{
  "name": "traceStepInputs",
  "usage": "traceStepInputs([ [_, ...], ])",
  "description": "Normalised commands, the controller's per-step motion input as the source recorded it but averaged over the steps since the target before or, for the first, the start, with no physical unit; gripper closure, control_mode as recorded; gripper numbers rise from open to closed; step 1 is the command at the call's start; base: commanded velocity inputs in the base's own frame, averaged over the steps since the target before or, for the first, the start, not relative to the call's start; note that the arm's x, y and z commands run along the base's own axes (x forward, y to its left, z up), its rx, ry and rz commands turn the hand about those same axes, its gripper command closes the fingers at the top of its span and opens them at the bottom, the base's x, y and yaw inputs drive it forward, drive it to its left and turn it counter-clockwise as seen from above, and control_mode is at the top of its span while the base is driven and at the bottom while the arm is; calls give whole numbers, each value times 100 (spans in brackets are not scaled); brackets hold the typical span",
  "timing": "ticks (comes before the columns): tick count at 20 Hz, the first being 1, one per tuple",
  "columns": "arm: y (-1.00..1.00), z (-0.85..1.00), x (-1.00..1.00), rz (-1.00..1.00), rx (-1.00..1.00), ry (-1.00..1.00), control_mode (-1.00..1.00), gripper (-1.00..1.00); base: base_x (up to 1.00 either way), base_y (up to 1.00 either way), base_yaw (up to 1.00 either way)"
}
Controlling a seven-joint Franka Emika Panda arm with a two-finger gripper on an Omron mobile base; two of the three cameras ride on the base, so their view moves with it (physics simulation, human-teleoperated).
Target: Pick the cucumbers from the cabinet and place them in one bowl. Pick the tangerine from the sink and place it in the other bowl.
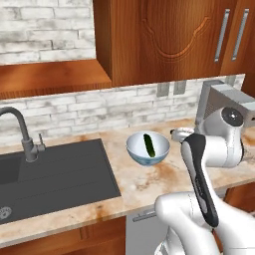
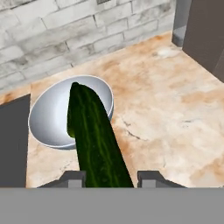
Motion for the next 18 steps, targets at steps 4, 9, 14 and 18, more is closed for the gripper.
traceStepInputs([
  [4, 12, 0, 54, -14, 0, 0, -100, 100, 0, 0, 0],
  [9, 26, -10, 43, -2, 3, 0, -100, 100, 0, 0, 0],
  [14, 7, -11, 14, 3, 11, 0, -100, 100, 0, 0, 0],
  [18, 0, -29, 1, 13, 4, 0, -100, 100, 0, 0, 0],
])
